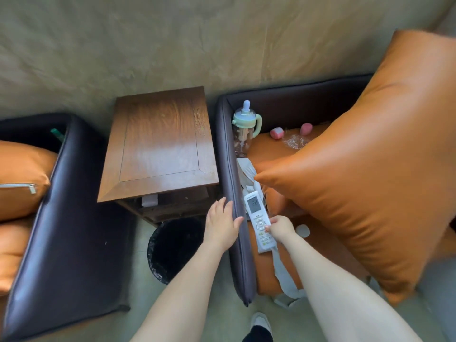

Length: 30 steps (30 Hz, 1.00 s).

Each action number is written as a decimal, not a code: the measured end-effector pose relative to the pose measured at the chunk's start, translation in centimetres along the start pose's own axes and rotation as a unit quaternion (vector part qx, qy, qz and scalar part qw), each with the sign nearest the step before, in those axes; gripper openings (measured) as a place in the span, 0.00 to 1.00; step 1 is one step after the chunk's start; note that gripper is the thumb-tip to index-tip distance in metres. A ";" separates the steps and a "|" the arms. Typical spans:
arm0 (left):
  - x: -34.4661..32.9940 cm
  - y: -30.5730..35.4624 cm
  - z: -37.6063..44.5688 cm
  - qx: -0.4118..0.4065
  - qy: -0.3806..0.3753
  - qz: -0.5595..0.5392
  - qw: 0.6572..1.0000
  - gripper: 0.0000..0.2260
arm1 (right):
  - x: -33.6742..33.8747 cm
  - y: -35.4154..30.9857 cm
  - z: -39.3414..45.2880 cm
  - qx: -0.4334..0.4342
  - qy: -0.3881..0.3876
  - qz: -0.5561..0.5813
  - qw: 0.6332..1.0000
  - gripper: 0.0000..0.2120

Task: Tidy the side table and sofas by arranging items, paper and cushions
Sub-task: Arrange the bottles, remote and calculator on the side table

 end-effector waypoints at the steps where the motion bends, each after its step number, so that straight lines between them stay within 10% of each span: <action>1: 1.0 0.3 -0.8 0.015 -0.002 -0.017 1.000 0.25 | 0.6 -1.0 -1.0 -0.001 -0.008 0.000 1.000 0.09; 19: 15.0 -9.5 -3.0 0.248 -0.065 -0.472 0.844 0.16 | -7.3 -22.5 -11.4 0.001 -0.253 0.111 0.961 0.10; 30: 22.0 -26.0 3.0 0.222 -0.041 -0.475 0.850 0.14 | -21.6 -32.8 -9.8 -0.023 -0.249 0.176 0.952 0.13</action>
Point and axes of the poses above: each hand's wrist, its own z-axis towards the middle knuckle, its own x-axis out of the back of the hand, y = z × x, the point moved 4 cm from there along z, towards the middle knuckle, and after that the axes turned 7 degrees about z, right-handed, at the moved point
